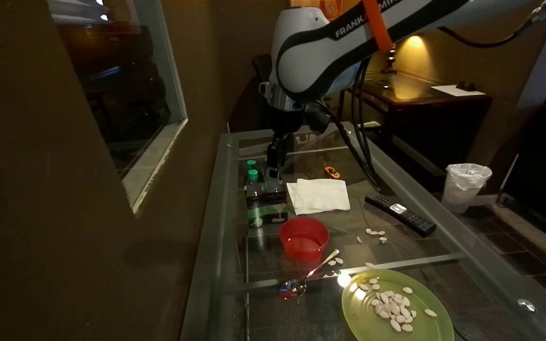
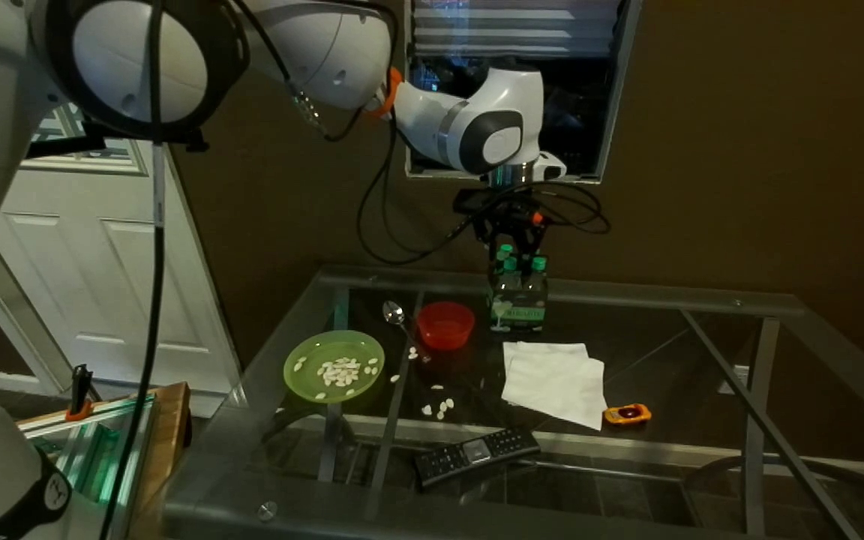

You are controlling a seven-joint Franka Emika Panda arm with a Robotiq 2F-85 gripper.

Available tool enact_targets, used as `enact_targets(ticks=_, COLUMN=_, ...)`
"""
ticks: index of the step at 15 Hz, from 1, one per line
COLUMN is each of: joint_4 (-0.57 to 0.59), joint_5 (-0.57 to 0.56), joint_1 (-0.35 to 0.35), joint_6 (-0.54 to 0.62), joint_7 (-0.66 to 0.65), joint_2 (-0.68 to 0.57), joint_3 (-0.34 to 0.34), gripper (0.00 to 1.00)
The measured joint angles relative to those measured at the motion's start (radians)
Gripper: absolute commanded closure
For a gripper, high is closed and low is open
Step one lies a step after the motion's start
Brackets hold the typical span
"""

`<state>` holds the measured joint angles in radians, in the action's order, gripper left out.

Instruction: Remove the two bottom bottles and place them on the table

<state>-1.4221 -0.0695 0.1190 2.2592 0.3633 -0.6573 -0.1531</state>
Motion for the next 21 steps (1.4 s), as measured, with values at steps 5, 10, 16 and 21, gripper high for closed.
enact_targets(ticks=5, joint_4=0.001, joint_5=0.0, joint_1=0.0, joint_6=0.016, joint_7=-0.004, joint_2=-0.012, joint_3=0.0, gripper=0.93)
enact_targets(ticks=10, joint_4=0.0, joint_5=-0.015, joint_1=0.029, joint_6=0.021, joint_7=-0.072, joint_2=0.031, joint_3=0.007, gripper=0.93)
enact_targets(ticks=16, joint_4=-0.056, joint_5=-0.057, joint_1=0.082, joint_6=0.001, joint_7=-0.227, joint_2=0.2, joint_3=0.03, gripper=0.93)
enact_targets(ticks=21, joint_4=-0.161, joint_5=-0.07, joint_1=0.077, joint_6=-0.001, joint_7=-0.302, joint_2=0.336, joint_3=0.047, gripper=0.93)
